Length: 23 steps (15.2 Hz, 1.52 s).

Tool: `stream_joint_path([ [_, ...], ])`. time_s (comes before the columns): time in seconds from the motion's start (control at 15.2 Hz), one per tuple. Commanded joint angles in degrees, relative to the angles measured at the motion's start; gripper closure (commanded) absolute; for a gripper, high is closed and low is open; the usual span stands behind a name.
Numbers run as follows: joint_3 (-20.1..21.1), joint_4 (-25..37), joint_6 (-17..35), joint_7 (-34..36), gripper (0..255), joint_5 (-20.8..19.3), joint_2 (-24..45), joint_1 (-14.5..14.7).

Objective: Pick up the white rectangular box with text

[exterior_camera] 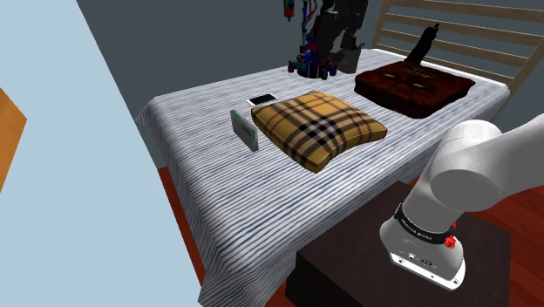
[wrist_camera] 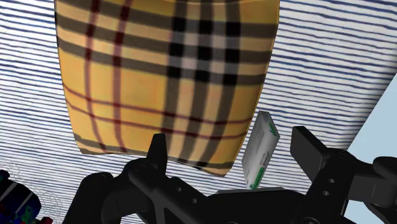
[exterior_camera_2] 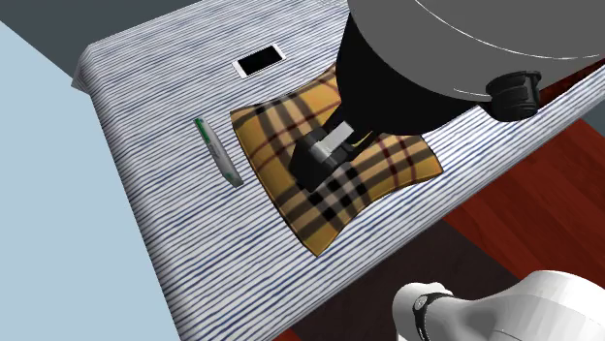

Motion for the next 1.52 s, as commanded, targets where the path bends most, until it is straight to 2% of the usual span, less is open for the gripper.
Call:
stream_joint_path([
  [0.0, 0.00, 0.00, 0.00, 0.00, 0, 0.00, 0.00, 0.00],
  [0.73, 3.20, 2.63, 14.76, 7.98, 0, 1.29, 20.19, -0.64],
  [1.45, 5.16, 14.32, 23.90, 15.46, 0, 0.14, 43.76, -0.86],
])
